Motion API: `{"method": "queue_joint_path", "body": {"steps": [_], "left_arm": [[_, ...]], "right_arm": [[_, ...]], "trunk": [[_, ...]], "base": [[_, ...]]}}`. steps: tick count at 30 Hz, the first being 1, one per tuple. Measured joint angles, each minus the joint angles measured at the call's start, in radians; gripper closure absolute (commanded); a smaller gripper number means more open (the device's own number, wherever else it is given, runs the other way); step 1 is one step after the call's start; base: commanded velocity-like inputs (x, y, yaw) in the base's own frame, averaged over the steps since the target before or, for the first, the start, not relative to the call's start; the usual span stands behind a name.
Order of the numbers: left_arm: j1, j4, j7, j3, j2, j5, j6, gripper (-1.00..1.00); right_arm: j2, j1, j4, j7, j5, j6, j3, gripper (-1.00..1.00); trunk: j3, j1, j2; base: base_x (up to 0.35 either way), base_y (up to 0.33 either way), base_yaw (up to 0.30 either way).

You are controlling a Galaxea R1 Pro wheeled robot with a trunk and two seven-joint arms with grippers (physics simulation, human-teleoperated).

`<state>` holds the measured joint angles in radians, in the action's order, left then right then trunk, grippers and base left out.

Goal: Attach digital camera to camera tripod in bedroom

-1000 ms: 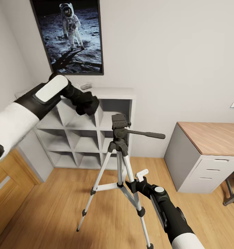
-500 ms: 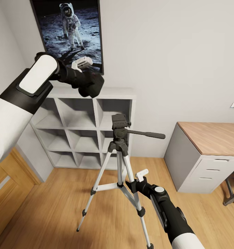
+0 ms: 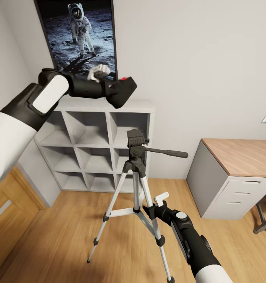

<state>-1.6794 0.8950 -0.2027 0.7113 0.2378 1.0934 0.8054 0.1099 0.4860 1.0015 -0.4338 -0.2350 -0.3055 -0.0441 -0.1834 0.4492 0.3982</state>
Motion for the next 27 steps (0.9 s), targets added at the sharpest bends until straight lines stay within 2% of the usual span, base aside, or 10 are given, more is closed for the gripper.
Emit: {"method": "queue_joint_path", "body": {"steps": [1, 2, 3, 5, 6, 20, 22, 24, 26, 27], "left_arm": [[0.0, -0.012, -0.043, 0.0, 0.0, -0.029, -0.012, 1.0], [0.0, -0.046, -0.154, 0.001, 0.0, -0.085, -0.05, 1.0], [0.0, -0.073, -0.223, 0.002, 0.0, -0.113, -0.071, 1.0], [0.0, -0.131, -0.352, 0.002, -0.001, -0.149, -0.102, 1.0], [0.0, -0.142, -0.387, 0.002, -0.003, -0.158, -0.108, 1.0], [0.002, -0.169, -0.499, 0.013, -0.001, -0.215, -0.123, 1.0], [0.002, -0.16, -0.532, 0.032, -0.001, -0.245, -0.125, 1.0], [0.002, -0.144, -0.585, 0.061, 0.001, -0.293, -0.125, 1.0], [0.002, -0.111, -0.674, 0.093, 0.005, -0.381, -0.127, 1.0], [0.002, -0.103, -0.697, 0.098, 0.007, -0.411, -0.13, 1.0]], "right_arm": [[0.0, 0.0, 0.0, 0.001, 0.001, 0.0, 0.0, 1.0], [0.0, 0.0, 0.0, 0.0, 0.0, 0.0, 0.0, 1.0], [0.0, 0.0, 0.0, 0.0, 0.0, 0.0, 0.0, 1.0], [0.0, 0.0, 0.0, 0.0, 0.0, 0.0, 0.0, 1.0], [-0.001, 0.0, 0.0, 0.001, 0.001, 0.0, 0.0, 1.0], [-0.002, 0.0, 0.0, 0.0, 0.003, 0.0, 0.0, 1.0], [-0.002, 0.0, 0.0, 0.0, 0.004, 0.0, 0.0, 1.0], [-0.003, 0.0, 0.0, 0.0, 0.004, 0.0, 0.0, 1.0], [-0.004, 0.0, 0.001, 0.0, 0.006, -0.001, -0.001, 1.0], [-0.004, 0.0, 0.001, 0.0, 0.007, -0.001, -0.001, 1.0]], "trunk": [[0.0, 0.0, 0.0], [0.0, 0.0, 0.0], [0.0, 0.0, 0.0], [0.0, 0.0, 0.0], [0.0, 0.0, 0.0], [0.0, 0.0, 0.0], [0.0, 0.0, 0.0], [0.0, 0.0, 0.0], [0.0, 0.0, 0.0], [0.0, 0.0, 0.0]], "base": [[0.0, 0.0, 0.0], [0.0, 0.0, 0.0], [0.0, 0.0, 0.0], [0.0, 0.0, 0.0], [0.0, 0.0, 0.0], [0.0, 0.0, 0.0], [0.0, 0.0, 0.0], [0.0, 0.0, 0.0], [0.0, 0.0, 0.0], [0.0, 0.0, 0.0]]}}
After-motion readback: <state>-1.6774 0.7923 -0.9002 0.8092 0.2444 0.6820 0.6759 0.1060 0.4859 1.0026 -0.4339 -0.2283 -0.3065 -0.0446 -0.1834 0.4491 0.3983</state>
